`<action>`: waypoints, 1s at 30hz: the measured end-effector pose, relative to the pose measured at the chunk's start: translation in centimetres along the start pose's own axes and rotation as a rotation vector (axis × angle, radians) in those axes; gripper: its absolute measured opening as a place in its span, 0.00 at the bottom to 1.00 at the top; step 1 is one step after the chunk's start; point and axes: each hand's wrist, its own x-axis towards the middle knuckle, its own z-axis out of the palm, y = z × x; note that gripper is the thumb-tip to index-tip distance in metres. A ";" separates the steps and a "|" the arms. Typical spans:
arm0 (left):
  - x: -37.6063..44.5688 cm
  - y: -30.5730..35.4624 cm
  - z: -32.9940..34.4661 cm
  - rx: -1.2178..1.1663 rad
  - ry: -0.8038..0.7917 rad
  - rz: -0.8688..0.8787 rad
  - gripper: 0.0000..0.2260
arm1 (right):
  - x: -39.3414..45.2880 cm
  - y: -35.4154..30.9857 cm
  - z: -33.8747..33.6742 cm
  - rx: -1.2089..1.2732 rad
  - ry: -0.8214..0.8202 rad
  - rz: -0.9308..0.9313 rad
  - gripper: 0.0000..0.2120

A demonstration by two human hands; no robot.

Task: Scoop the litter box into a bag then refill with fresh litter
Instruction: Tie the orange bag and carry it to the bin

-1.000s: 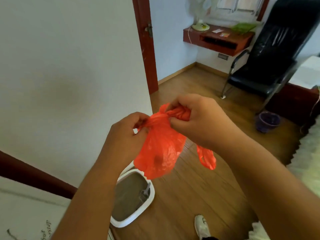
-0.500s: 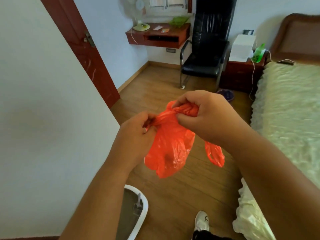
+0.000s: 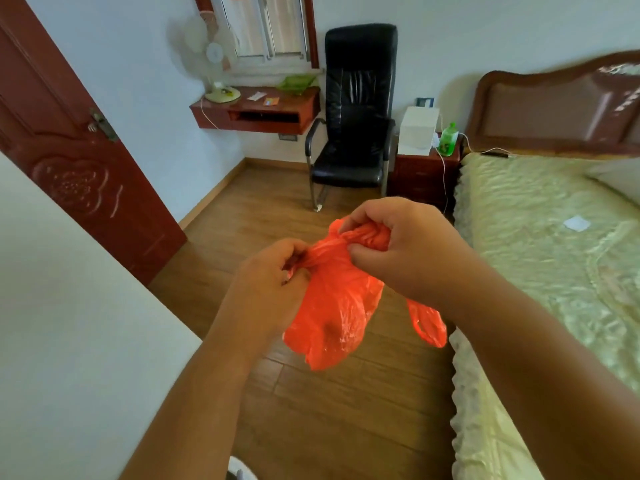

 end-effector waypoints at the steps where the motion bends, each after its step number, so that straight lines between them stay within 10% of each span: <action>1: 1.1 0.0 0.4 -0.023 -0.014 0.005 0.13 | 0.7 0.4 -0.3 -0.014 0.007 0.011 0.09; 30: 34.2 -5.5 3.3 -0.124 -0.445 0.279 0.13 | 21.9 7.4 2.0 -0.111 0.376 0.367 0.11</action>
